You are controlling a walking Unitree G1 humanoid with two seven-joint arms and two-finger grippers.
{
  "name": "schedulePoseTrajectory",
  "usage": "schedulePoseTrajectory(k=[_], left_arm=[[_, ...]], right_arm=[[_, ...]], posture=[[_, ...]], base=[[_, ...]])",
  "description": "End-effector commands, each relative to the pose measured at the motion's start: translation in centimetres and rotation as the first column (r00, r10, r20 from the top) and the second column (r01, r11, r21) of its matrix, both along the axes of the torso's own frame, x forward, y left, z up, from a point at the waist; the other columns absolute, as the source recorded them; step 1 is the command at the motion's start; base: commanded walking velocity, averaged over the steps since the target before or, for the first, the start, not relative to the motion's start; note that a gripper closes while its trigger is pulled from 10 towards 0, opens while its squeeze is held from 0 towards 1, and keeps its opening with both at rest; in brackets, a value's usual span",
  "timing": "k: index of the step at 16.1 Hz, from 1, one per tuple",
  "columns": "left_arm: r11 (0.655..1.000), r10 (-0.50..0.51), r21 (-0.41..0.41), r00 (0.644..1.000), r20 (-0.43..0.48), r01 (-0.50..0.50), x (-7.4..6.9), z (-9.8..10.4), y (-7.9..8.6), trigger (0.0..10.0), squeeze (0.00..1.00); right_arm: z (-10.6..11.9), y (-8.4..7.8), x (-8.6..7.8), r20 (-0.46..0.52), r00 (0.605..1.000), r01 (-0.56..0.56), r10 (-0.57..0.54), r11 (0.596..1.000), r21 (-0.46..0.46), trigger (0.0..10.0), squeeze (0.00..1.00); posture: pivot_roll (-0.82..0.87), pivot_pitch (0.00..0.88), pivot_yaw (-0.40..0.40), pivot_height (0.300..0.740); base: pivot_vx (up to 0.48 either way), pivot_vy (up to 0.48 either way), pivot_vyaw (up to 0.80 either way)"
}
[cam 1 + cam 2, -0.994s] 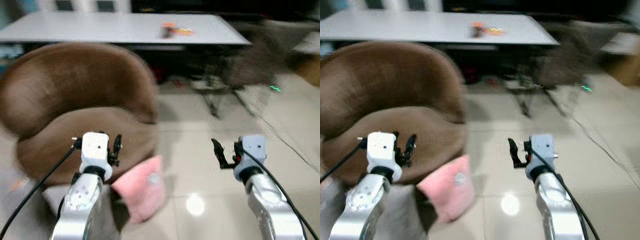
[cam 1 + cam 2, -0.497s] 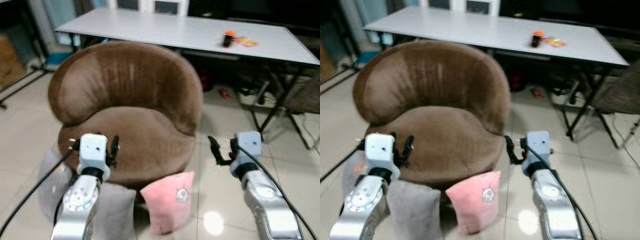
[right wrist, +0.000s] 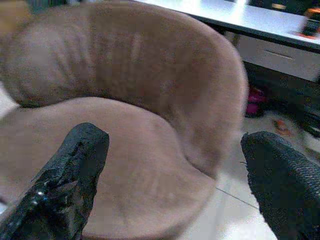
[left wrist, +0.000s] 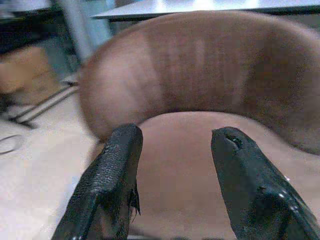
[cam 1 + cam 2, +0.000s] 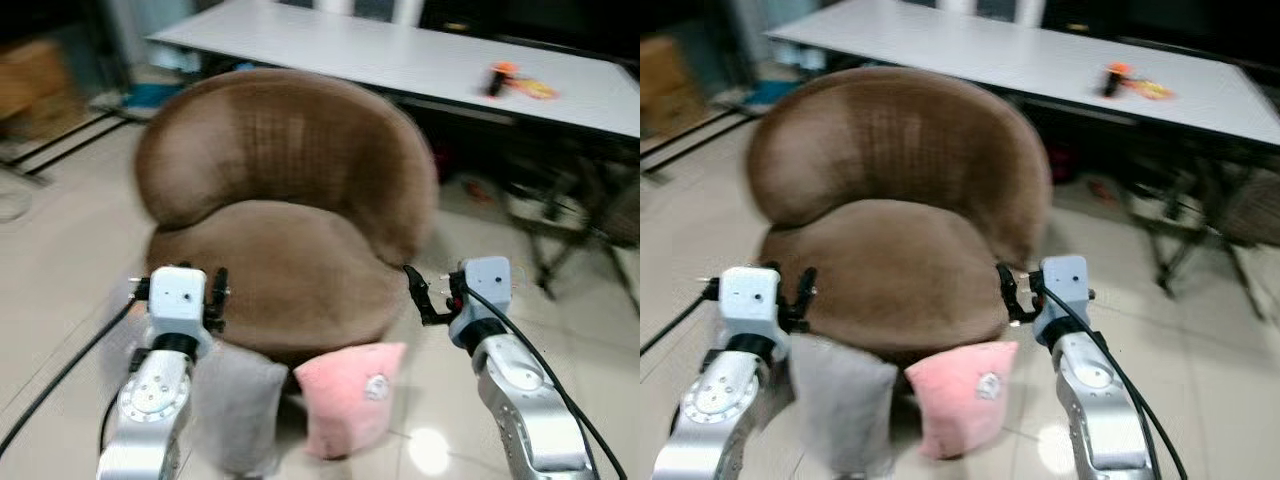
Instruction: Move the pillow to the sofa from floor
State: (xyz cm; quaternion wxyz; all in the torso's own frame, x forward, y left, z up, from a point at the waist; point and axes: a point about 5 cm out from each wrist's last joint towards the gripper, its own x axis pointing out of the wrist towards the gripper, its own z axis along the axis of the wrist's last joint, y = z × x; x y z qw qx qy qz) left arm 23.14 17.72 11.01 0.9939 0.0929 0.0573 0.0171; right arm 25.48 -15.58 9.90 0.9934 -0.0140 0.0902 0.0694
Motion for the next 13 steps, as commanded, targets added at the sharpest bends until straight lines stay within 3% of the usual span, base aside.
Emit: schedulePoseTrajectory(k=[1, 11, 13], left_arm=[[1.000, -0.007, -0.003, 1.000, -0.001, 0.007, 0.04, -0.10, -0.41, 10.0, 0.00], [1.000, 0.005, 0.009, 1.000, 0.028, -0.005, 0.43, 0.17, 0.06, 10.0, 0.00], [0.999, 0.020, -0.042, 0.999, 0.042, -0.018, 0.52, 0.31, 0.19, 10.0, 0.00]], right_arm=[[-0.05, -0.53, 0.17, -0.009, 1.000, 0.018, -0.018, 1.000, -0.003, 10.0, 0.00], [-0.28, -0.34, 0.41, -0.018, 1.000, 0.018, -0.017, 0.999, 0.026, 10.0, 0.00], [-0.30, -0.35, 0.47, -0.016, 1.000, 0.013, -0.013, 1.000, 0.012, 10.0, 0.00]], posture=[[-0.04, 0.000, -0.046, 0.740], [-0.04, 0.000, -0.045, 0.740], [-0.04, 0.000, -0.047, 0.740]], base=[[0.000, -0.435, 0.77], [0.000, -0.447, 0.00], [0.000, 0.000, 0.00]])
